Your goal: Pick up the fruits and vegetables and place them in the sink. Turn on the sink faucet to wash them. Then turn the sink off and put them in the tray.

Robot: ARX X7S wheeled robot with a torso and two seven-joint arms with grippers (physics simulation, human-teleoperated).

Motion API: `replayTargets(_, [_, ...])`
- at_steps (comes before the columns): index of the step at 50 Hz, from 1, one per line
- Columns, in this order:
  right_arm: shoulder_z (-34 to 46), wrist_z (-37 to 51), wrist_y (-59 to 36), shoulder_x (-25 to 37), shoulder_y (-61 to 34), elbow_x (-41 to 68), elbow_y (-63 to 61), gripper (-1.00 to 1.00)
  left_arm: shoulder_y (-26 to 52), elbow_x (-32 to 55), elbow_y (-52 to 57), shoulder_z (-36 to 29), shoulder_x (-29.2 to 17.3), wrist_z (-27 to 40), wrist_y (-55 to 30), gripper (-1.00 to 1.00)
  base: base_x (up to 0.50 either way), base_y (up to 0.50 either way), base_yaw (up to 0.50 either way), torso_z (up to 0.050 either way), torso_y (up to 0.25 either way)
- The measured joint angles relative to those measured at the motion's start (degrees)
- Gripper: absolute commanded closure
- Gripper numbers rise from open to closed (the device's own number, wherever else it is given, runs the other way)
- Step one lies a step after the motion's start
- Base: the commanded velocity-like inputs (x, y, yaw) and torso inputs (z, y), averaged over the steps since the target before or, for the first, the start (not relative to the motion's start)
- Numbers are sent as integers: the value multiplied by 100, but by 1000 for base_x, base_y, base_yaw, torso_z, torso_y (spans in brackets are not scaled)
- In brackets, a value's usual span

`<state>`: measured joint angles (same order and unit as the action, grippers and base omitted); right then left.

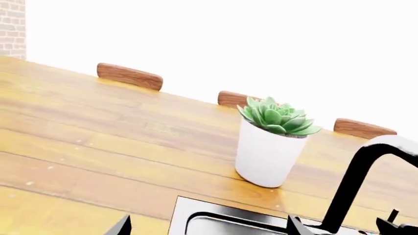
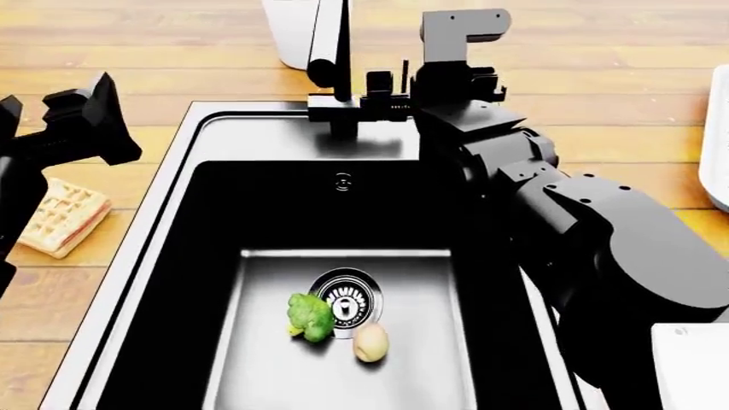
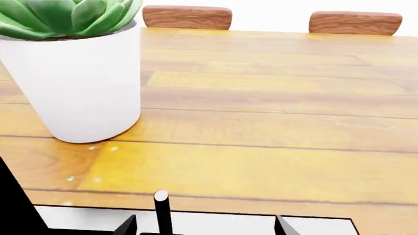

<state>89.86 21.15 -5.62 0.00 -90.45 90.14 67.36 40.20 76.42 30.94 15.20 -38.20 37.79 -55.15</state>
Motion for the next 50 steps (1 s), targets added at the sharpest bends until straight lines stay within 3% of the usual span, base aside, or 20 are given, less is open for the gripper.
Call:
replayTargets(33, [152, -246, 167, 0, 125, 528, 551, -100, -28, -12, 624, 43, -20, -74, 113, -100, 0, 0, 0, 0, -5])
replayTargets(41, [720, -301, 324, 0, 95, 1154, 565, -100, -23, -18, 643, 16, -20, -72, 126, -100, 0, 0, 0, 0, -4])
replayTargets(50, [2009, -452, 609, 0, 4, 2446, 549, -100, -16, 42, 652, -8, -16, -18, 118, -100, 0, 0, 0, 0, -3])
